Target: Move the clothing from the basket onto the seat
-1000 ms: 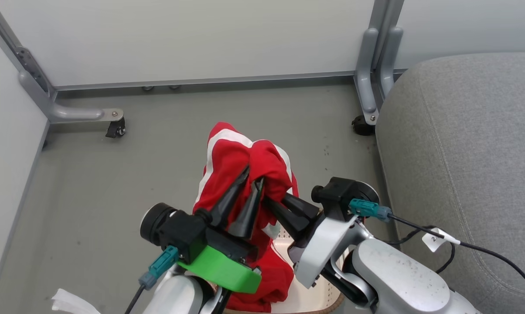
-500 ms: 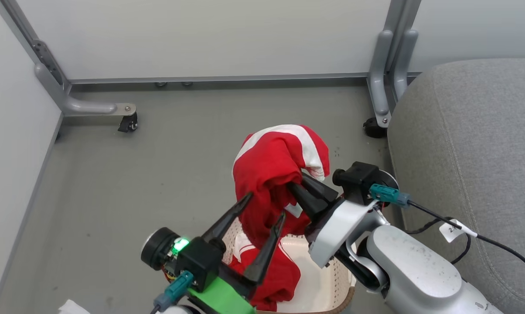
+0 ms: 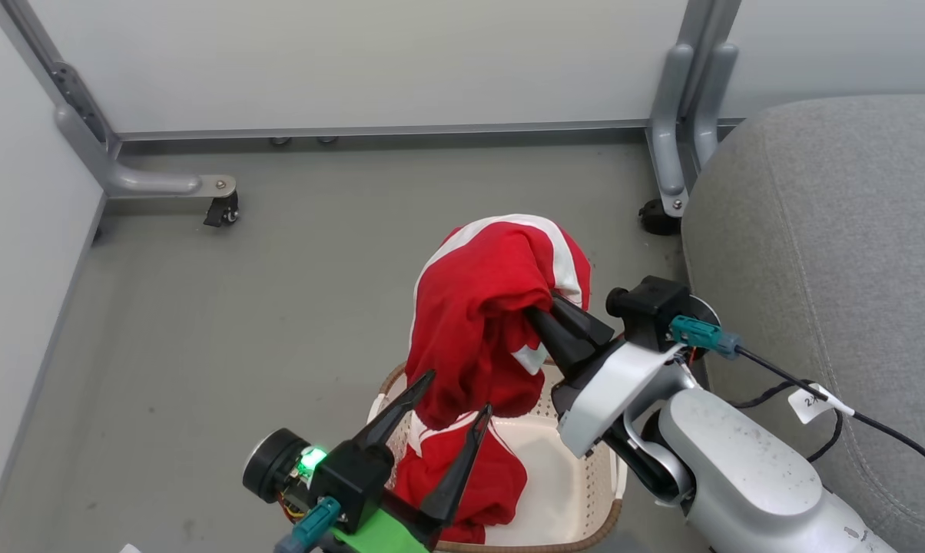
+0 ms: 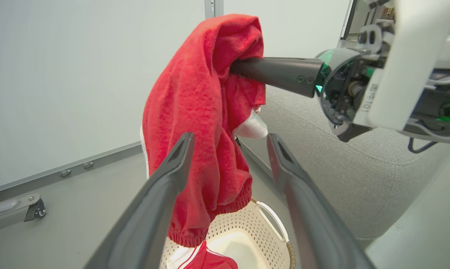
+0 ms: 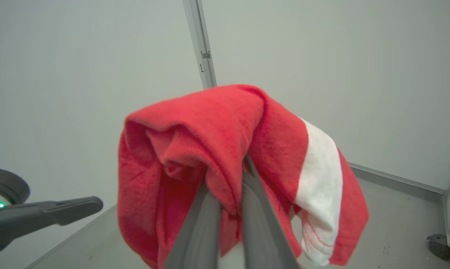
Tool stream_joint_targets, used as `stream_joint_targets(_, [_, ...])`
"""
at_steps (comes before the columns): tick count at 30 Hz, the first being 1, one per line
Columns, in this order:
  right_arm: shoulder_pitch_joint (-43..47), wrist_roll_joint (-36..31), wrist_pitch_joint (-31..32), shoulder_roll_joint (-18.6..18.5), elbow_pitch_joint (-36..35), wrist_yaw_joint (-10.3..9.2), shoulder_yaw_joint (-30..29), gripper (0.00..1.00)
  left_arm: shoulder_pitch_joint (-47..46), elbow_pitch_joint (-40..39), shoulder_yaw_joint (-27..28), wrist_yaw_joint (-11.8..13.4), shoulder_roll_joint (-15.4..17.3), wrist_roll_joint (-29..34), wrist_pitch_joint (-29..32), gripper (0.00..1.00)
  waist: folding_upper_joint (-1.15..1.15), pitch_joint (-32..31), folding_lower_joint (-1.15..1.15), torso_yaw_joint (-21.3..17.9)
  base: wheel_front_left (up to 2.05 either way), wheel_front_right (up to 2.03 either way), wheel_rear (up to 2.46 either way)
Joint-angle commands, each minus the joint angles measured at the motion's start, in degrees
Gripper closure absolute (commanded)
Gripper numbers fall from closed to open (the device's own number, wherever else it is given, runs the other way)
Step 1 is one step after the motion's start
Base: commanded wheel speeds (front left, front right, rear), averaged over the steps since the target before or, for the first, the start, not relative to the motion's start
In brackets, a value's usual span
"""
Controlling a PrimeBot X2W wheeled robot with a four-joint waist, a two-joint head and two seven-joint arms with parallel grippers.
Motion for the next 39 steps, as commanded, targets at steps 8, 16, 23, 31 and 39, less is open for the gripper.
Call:
stream_joint_targets(8, [-1.1,-0.2,-1.3,0.2,0.0,0.00,-1.0,1.00,-2.2,0.5,-0.1,0.3,0.8,0.9,-0.6,0.00,0.00,2.7,0.00,-8.7,0.00,0.00,0.00])
stream_joint_targets(16, [-1.8,0.0,-2.7,0.1,0.7,0.00,-2.6,1.00,-4.1,0.1,-0.9,0.0,1.6,1.2,0.4,0.00,0.00,5.4,0.00,-19.1,0.00,0.00,0.00])
stream_joint_targets(23, [-0.9,0.0,-3.9,0.0,1.6,0.00,-5.5,1.00,-5.6,-0.4,-2.4,-0.7,2.1,1.3,2.0,0.00,0.00,7.4,0.00,-27.5,0.00,0.00,0.00])
stream_joint_targets(31, [0.9,-0.7,-4.5,-1.0,1.4,0.00,-10.8,1.00,-7.4,-1.2,-3.6,-1.1,2.6,1.4,3.1,0.00,0.00,9.8,0.00,-31.9,0.00,0.00,0.00])
stream_joint_targets(39, [-1.0,-0.2,-4.5,-1.7,1.8,0.00,-22.1,1.00,-11.8,-3.0,-4.1,-1.3,2.6,2.8,3.6,0.00,0.00,15.9,0.00,-29.5,0.00,0.00,0.00])
